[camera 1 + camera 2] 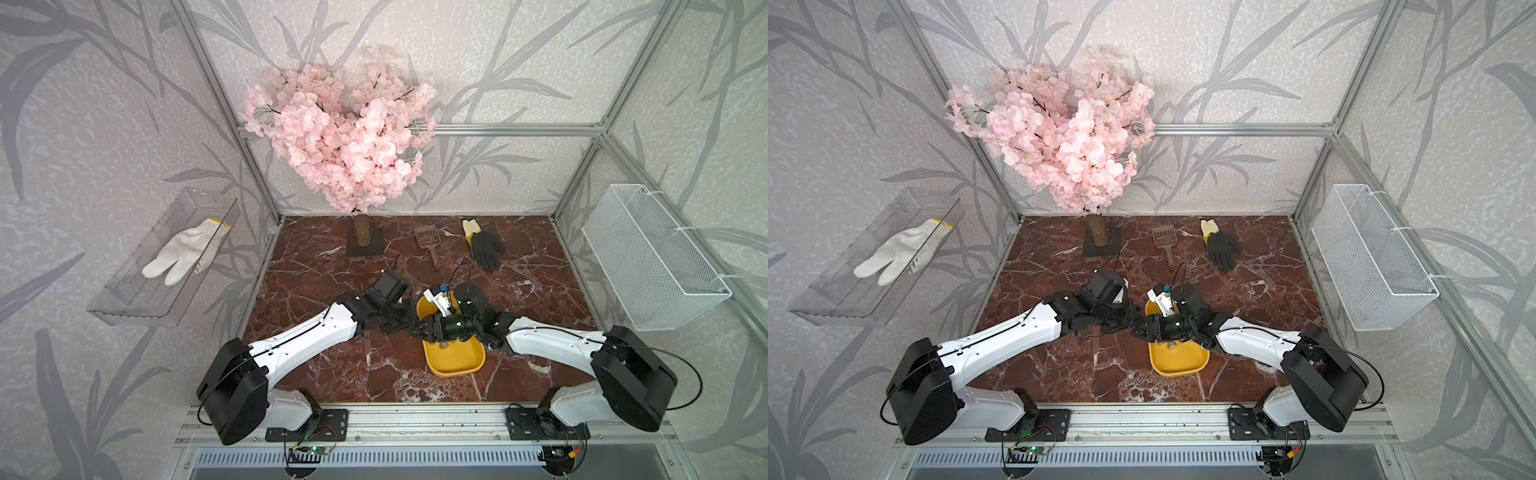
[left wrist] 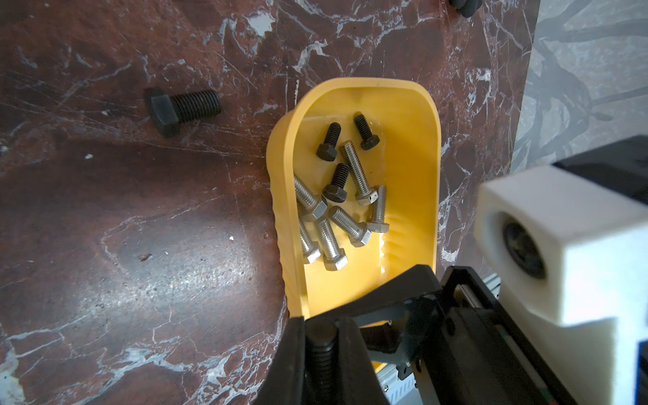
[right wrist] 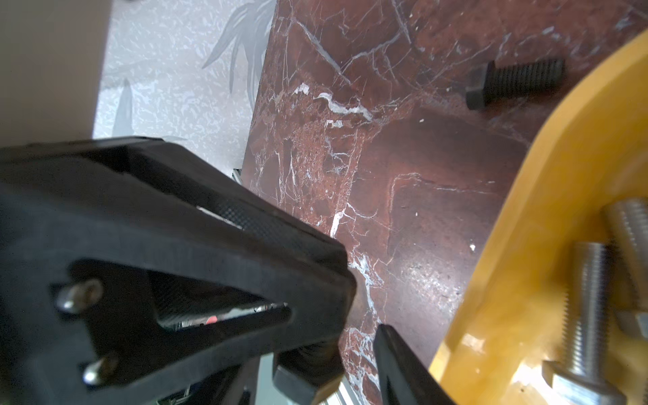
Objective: Take the screw protection sleeves out of the storage box
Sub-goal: Pick up the bolt at the center of the board, then place the bolt in the storage box.
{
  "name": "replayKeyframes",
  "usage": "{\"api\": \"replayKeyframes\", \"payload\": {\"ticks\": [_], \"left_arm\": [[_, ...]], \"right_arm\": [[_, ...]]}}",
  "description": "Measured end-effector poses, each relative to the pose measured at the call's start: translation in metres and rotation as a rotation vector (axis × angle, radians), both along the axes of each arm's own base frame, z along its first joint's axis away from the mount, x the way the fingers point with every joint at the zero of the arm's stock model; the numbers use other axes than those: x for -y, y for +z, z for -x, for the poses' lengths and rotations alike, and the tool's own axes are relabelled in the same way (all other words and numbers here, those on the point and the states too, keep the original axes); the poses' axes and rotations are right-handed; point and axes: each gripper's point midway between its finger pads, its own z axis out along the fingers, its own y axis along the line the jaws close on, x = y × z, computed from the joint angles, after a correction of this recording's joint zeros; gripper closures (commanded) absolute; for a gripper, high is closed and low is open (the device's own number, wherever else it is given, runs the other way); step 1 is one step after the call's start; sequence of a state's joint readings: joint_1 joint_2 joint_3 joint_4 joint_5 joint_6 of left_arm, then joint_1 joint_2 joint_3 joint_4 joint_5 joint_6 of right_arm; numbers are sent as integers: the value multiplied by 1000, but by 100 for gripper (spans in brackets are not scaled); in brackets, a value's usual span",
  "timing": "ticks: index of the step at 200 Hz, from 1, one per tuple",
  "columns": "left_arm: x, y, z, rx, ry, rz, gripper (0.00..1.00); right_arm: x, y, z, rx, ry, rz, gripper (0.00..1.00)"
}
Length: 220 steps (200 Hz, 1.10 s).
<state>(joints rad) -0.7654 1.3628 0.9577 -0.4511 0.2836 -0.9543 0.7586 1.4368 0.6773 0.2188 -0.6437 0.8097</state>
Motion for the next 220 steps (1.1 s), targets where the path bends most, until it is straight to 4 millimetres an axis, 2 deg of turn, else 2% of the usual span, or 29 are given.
{"api": "replayKeyframes", "payload": {"ticks": [43,63,71,83,90,100,110,131,182,220], "left_arm": [[0,-4,0,-5,11,7,98],[1,-4,-1,1,12,16,94],[1,-5,-1,1,11,18,89],[2,-5,-1,2,11,21,68],[1,-5,-1,2,16,22,59],[1,-5,-2,7,17,21,51],[0,-5,-2,3,22,20,47],[-7,-5,0,7,20,-4,45],[-43,-16,1,29,45,-176,45],[-55,-20,1,35,52,-235,45]], "right_arm": [[-1,-1,-1,-6,7,12,77],[0,-1,-3,-8,4,16,85],[0,-1,-3,-9,3,17,88],[1,-2,-3,-10,3,20,90],[1,-2,-3,-11,4,23,91],[3,-5,-3,-16,0,35,91],[6,-8,-4,-14,-6,52,92],[17,-13,-11,18,-43,129,92],[43,-16,-42,157,-107,389,92],[49,-42,-59,175,-74,563,92]]}}
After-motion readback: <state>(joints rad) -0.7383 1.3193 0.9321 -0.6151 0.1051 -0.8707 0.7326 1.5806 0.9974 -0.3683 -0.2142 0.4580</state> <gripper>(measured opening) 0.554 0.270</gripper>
